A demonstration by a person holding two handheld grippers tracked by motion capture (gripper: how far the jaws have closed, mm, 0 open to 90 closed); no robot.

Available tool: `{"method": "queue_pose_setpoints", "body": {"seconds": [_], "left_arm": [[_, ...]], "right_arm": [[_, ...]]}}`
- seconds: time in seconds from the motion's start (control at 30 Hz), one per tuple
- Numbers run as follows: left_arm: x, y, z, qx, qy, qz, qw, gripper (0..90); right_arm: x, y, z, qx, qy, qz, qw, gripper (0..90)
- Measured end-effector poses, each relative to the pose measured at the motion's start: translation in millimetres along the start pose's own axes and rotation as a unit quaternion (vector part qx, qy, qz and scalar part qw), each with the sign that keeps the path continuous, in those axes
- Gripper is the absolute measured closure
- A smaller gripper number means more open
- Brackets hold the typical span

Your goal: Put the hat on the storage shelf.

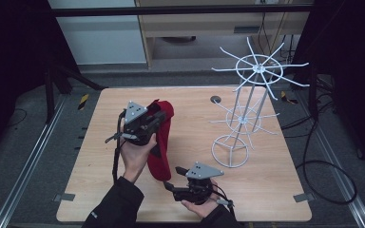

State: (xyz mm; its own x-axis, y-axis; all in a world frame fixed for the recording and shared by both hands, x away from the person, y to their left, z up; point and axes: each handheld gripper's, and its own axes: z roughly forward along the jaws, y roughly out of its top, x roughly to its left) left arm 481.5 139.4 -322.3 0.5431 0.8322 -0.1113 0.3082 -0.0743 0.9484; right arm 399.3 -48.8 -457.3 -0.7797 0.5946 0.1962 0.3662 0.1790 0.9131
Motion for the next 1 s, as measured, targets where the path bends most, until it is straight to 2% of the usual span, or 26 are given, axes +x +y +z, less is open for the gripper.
{"method": "queue_pose_setpoints", "body": {"seconds": [0.07, 0.13, 0.23, 0.33, 0.43, 0.53, 0.6, 0.67, 0.77, 0.87, 0.97, 1.0], "left_arm": [[-3.0, 1.1, -1.5, -0.004, -0.007, 0.001, 1.0, 87.4], [-6.8, 2.1, -3.1, -0.009, -0.014, 0.003, 0.9999, 87.4], [-12.4, 3.8, -4.4, -0.014, -0.023, 0.005, 0.9996, 87.4], [-18.0, 4.3, -5.0, -0.016, -0.031, 0.009, 0.9993, 87.4], [-22.2, 3.8, -6.6, -0.015, -0.038, 0.014, 0.9991, 87.4], [-23.7, 1.3, -9.4, -0.015, -0.044, 0.017, 0.9988, 87.4], [-22.4, -1.2, -11.8, -0.013, -0.05, 0.016, 0.9985, 87.4], [-20.0, -6.1, -14.6, -0.012, -0.057, 0.011, 0.9983, 87.3], [-16.2, -15.9, -19.2, -0.008, -0.062, 0.011, 0.998, 87.2], [-9.3, -30.4, -25.7, -0.002, -0.064, 0.008, 0.9979, 87.1], [2.1, -46.2, -33.2, 0.008, -0.056, 0.002, 0.9984, 87.1], [6.9, -52.1, -36.1, 0.014, -0.052, 0.0, 0.9985, 87.1]], "right_arm": [[-2.4, -2.5, 2.1, 0.005, -0.014, 0.0, 0.9999, 50.4], [-6.8, -5.5, 3.5, 0.008, -0.012, 0.014, 0.9998, 58.3], [-11.4, -8.0, 3.0, 0.011, -0.027, 0.014, 0.9995, 66.1], [-13.4, -7.9, -0.2, 0.01, -0.039, 0.01, 0.9991, 79.5], [-15.6, -8.8, -3.3, 0.016, -0.067, 0.001, 0.9976, 84.2], [-22.5, -9.4, -7.8, 0.019, -0.088, 0.011, 0.9959, 86.1], [-25.9, -9.3, -12.6, 0.02, -0.113, 0.002, 0.9933, 86.4], [-28.6, -9.0, -19.0, 0.024, -0.144, -0.016, 0.9891, 86.5], [-32.4, -9.3, -26.1, 0.028, -0.168, -0.031, 0.985, 86.2], [-32.6, -11.3, -28.8, 0.044, -0.197, -0.068, 0.977, 85.8], [-30.2, -14.2, -26.7, 0.06, -0.203, -0.091, 0.9731, 84.9], [-28.9, -15.1, -25.3, 0.064, -0.201, -0.096, 0.9728, 84.6]]}}
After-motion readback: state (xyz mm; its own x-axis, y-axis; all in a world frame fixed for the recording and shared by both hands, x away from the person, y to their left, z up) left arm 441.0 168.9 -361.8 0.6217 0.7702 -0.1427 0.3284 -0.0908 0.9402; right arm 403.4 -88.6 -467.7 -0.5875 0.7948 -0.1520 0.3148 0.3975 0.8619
